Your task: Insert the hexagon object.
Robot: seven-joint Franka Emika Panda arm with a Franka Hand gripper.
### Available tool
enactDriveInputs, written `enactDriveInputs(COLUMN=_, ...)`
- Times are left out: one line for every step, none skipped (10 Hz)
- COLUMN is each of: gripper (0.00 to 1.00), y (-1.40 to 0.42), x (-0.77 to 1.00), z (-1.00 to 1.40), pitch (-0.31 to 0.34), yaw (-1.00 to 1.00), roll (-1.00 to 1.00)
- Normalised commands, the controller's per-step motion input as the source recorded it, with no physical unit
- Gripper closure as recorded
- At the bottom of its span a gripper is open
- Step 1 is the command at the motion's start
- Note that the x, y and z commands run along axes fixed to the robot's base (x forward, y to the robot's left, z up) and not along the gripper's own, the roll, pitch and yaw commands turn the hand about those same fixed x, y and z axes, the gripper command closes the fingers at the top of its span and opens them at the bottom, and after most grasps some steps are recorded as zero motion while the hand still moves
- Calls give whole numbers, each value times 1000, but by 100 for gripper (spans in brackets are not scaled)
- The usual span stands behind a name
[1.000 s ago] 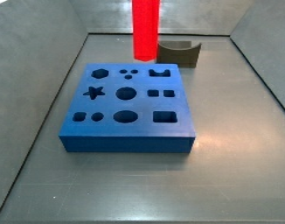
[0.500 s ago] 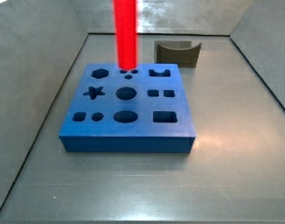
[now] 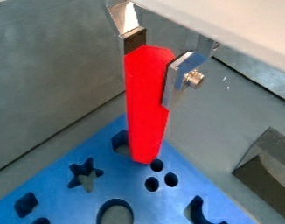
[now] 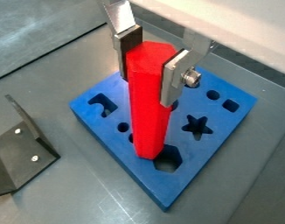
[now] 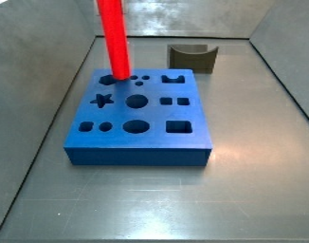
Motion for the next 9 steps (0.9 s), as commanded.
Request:
enactDriveInputs(gripper=100, y=0, x=-274, z=-114, pitch=-50, yaw=0, roll=-40)
enactDriveInputs(gripper=100, y=-9, x=-246, z=-103, pitch=-51, yaw=0, roll=-63)
enactDriveInputs(gripper=100, y=0, x=-374, z=-69, pitch=-73, yaw=0, roll=-70)
enactDriveInputs(gripper=100, y=-97, x=-354, z=-26, pitch=-110, yaw=0, roll=-106)
enactDriveInputs(gripper=100, y=-149, x=-334, z=0, pitch=-136, yaw=40, roll=-114)
enactDriveInputs(gripper=100, y=-226, x=-300, z=0, pitch=-170, yaw=31, roll=-114)
enactDriveInputs(gripper=100, y=-140, x=-183, z=-49, pitch=-150, yaw=26, roll=-170)
enactDriveInputs(gripper=100, y=0, x=54, z=-340, pitch=-7, yaw=0, roll=-113)
enactDriveInputs(gripper=100, y=154, x=180, z=-420, pitch=9, yaw=-54, roll=-80)
